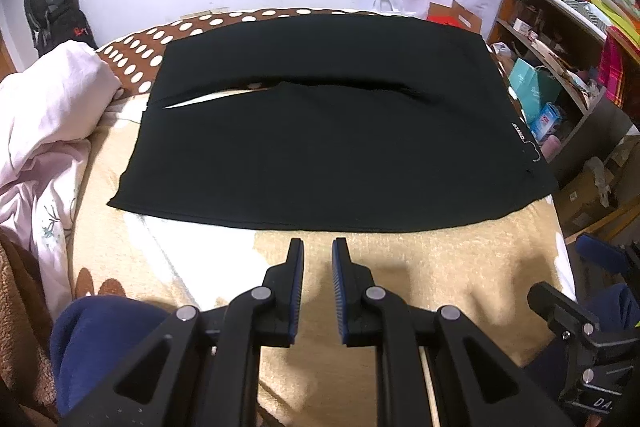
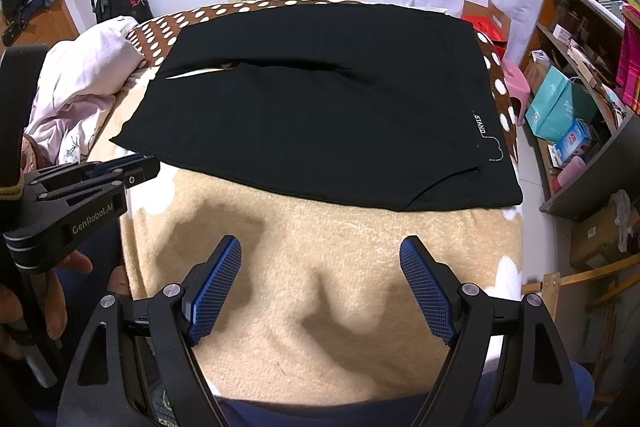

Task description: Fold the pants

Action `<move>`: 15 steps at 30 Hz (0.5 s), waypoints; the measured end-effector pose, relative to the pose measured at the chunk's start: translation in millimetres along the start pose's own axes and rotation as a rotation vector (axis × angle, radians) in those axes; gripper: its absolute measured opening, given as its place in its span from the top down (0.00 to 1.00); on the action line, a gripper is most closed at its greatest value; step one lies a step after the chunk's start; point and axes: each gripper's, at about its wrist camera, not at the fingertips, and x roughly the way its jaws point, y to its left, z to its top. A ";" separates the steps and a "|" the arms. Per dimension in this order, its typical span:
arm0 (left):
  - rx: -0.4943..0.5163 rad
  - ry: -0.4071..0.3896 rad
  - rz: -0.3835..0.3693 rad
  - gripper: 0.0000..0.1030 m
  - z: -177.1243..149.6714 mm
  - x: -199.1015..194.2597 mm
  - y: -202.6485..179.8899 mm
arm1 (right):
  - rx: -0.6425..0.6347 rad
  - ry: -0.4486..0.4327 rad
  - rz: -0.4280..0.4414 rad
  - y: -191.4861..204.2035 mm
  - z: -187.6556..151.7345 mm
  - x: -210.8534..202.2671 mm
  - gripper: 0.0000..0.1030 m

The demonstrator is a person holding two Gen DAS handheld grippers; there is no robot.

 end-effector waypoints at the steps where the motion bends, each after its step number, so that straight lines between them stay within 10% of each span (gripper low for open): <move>1: 0.001 0.002 -0.006 0.84 -0.2 0.5 0.4 | 0.002 -0.001 0.001 -0.4 0.0 -0.3 0.21; 15: 0.014 0.012 0.012 0.85 -2.9 6.1 0.9 | 0.001 -0.003 0.003 -1.1 -0.8 -0.5 0.21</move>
